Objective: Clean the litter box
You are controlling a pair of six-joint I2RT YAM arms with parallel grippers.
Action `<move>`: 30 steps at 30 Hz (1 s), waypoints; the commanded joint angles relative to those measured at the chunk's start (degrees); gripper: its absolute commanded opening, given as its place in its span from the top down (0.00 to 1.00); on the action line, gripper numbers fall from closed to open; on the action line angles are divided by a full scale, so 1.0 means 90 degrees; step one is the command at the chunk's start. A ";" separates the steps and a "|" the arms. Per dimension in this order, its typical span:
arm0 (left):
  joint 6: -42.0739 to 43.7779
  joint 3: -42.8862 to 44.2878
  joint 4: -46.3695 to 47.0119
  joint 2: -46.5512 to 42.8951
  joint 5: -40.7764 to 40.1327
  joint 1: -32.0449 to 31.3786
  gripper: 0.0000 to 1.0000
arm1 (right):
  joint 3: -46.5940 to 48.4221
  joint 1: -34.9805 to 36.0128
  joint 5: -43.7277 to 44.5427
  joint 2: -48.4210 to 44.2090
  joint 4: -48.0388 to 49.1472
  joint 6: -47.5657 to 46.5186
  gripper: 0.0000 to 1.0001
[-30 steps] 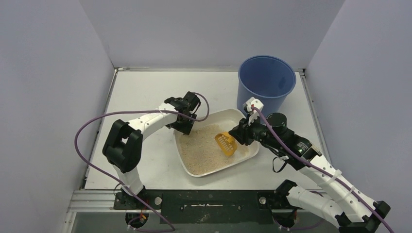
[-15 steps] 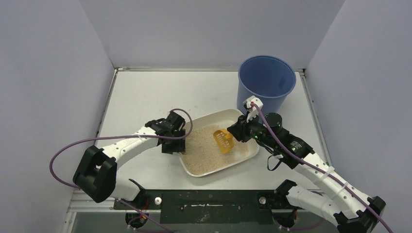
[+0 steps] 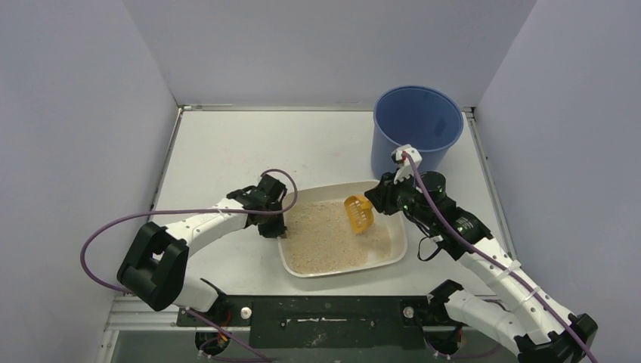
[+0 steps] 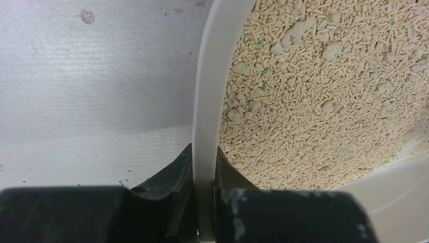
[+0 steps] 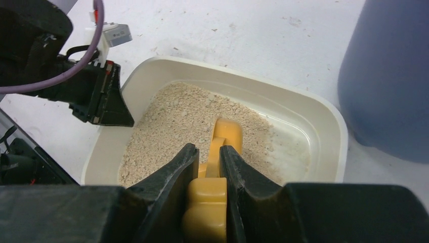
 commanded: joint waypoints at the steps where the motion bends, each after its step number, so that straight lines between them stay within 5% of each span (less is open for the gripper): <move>1: 0.0436 0.0322 0.0048 -0.0547 -0.0904 0.0064 1.00 | -0.0138 -0.0455 -0.0379 -0.0255 0.0099 0.0295 1.00; 18: 0.1116 -0.0584 0.1312 -0.2738 -0.1975 -0.0016 1.00 | -0.1893 -0.0937 -0.1189 -0.2115 0.1238 0.1626 1.00; 25: 0.1171 -0.0635 0.1438 -0.2607 -0.1774 -0.0031 1.00 | -0.2340 -0.0941 -0.0554 -0.2720 0.1663 0.1793 1.00; 30: 0.1240 -0.0518 0.1413 -0.2483 -0.1661 -0.0033 1.00 | -0.3230 -0.0948 -0.0869 -0.2391 0.3260 0.2355 1.00</move>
